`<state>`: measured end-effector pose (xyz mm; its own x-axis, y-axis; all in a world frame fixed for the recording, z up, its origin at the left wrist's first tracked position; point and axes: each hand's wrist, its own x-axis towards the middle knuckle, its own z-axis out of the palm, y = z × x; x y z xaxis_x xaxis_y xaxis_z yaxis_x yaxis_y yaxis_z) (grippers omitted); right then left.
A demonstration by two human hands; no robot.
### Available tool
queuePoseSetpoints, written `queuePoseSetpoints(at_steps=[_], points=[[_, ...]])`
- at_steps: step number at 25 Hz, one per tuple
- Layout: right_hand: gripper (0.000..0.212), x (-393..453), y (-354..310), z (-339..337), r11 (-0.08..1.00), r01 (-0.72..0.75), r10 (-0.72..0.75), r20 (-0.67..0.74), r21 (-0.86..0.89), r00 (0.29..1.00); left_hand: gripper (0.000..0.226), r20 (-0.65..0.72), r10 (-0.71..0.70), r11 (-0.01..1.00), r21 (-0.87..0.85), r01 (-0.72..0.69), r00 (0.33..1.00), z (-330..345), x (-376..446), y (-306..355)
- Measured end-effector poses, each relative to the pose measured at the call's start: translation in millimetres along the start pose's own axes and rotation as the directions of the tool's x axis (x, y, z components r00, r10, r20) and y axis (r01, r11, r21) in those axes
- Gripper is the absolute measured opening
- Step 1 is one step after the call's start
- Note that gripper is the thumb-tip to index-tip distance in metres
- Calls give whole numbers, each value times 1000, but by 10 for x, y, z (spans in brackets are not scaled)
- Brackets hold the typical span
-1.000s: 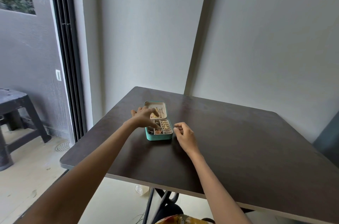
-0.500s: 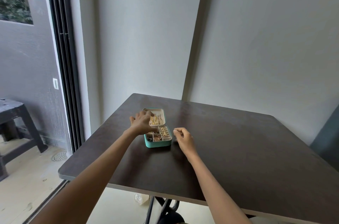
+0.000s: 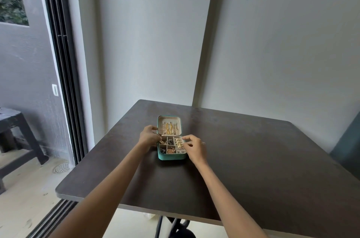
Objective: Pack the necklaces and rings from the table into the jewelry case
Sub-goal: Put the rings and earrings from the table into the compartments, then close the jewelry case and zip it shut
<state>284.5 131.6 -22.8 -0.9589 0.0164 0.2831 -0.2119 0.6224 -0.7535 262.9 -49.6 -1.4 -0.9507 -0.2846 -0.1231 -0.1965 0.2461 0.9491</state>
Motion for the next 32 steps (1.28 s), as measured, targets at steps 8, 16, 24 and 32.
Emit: queuePoseSetpoints(at_steps=[8,16,24,32], points=[[12,-156,462,-647,992,-121,127,-169,46,977,43,156,139,990,-3,-141,978,868,-31,160],[28,-47,812,-861,951,-199,229,-103,238,968,40,203,135,990,-71,-123,970,1104,13,161],[38,292,888,-806,955,-231,245,-59,188,968,42,303,195,980,-89,-176,933,1101,130,106],[39,496,935,-779,955,-184,197,-32,232,980,41,247,362,926,-202,-318,899,1156,154,68]])
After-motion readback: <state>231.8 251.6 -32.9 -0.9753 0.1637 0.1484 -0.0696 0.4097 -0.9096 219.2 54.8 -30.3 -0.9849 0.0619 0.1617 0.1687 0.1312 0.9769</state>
